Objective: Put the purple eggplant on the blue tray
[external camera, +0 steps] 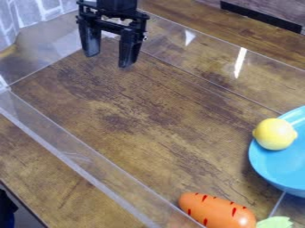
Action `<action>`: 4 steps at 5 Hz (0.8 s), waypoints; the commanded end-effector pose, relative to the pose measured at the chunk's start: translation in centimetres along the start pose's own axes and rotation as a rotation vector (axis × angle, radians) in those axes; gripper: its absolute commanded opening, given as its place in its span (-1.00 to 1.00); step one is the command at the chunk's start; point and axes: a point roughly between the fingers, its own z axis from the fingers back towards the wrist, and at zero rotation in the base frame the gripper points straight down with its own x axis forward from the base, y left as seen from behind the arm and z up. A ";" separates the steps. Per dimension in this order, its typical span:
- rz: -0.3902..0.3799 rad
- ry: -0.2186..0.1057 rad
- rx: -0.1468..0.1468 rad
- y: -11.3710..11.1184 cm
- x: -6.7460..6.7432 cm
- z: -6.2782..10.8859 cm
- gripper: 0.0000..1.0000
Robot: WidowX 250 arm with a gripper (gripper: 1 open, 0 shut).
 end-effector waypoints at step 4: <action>-0.024 -0.024 -0.022 -1.4 -0.3 1.1 1.00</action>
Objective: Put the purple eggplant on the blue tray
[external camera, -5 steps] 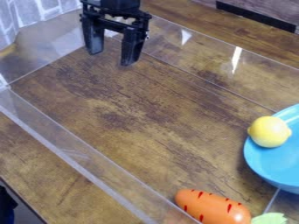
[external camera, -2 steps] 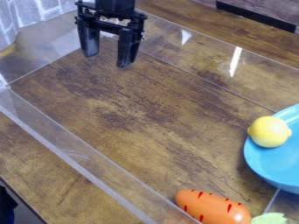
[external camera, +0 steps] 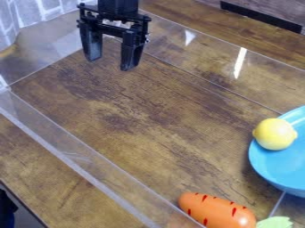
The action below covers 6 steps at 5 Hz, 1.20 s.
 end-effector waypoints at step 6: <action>-0.048 -0.013 -0.021 -2.8 -0.6 0.6 1.00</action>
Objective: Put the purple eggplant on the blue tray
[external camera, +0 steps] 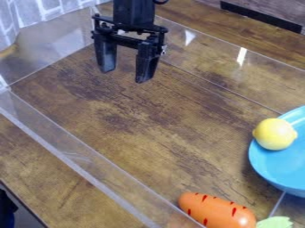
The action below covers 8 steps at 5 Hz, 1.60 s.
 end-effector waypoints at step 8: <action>-0.016 -0.023 0.007 -1.3 1.0 -0.8 1.00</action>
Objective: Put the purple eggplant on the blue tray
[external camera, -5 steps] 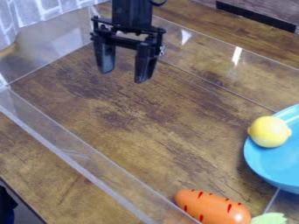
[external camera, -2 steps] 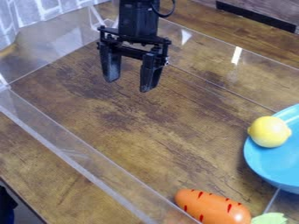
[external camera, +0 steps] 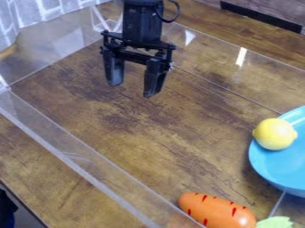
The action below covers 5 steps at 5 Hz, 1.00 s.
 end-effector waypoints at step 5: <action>-0.050 -0.034 0.018 -1.0 1.9 0.2 1.00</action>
